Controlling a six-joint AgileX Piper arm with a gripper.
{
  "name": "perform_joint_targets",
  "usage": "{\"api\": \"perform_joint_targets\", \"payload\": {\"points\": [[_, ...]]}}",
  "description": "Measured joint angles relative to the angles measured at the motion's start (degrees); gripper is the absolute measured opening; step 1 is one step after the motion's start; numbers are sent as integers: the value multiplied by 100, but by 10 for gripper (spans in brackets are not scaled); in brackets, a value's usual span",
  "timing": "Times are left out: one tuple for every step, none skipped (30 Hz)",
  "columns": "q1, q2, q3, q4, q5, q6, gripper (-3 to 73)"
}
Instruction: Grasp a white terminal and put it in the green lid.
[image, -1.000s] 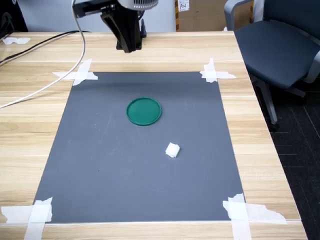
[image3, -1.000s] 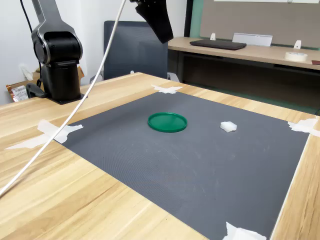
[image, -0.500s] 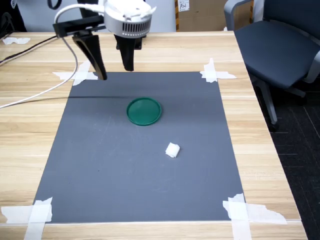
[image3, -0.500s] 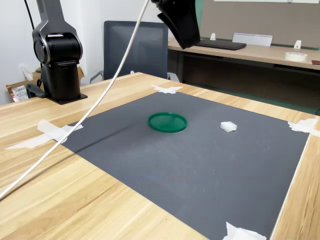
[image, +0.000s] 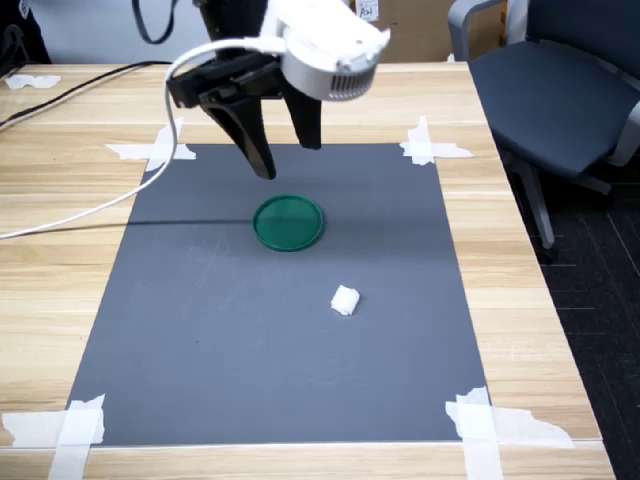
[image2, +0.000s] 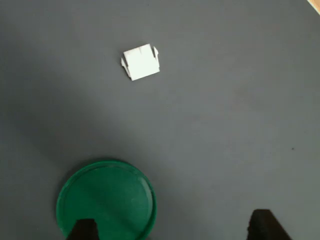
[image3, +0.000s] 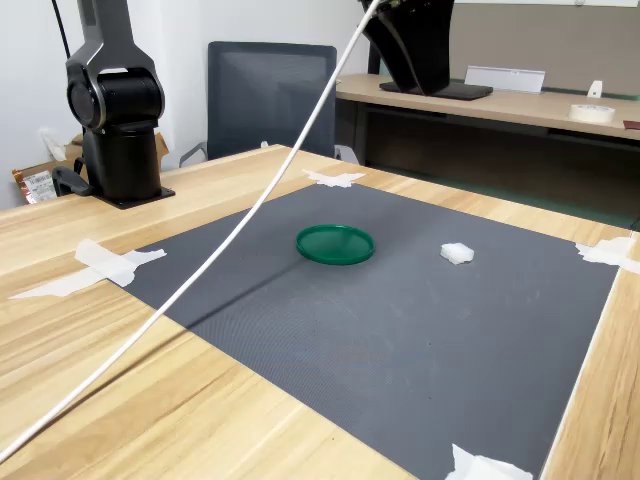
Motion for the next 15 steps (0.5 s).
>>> {"api": "perform_joint_targets", "payload": {"points": [[9, 68, -71, 0, 44, 18, 579], [9, 144, -145, 0, 107, 18, 579], [9, 208, -205, 0, 170, 18, 579], [9, 297, -280, 0, 244, 18, 579], [9, 389, -357, -5, 319, 18, 579], [9, 486, -437, -5, 403, 11, 579], [9, 579, -520, -5, 486, -37, 579], [9, 666, -608, -5, 570, -119, 579], [9, 743, -697, -5, 629, -221, 579], [9, 806, -787, -12, 684, -327, 579], [9, 860, -873, -30, 708, -419, 579], [9, 903, -959, -39, 722, -492, 579], [9, 947, -1047, -53, 743, -556, 579], [9, 984, -1134, -76, 778, -592, 579], [30, 1019, -1220, -115, 822, -611, 579]]}}
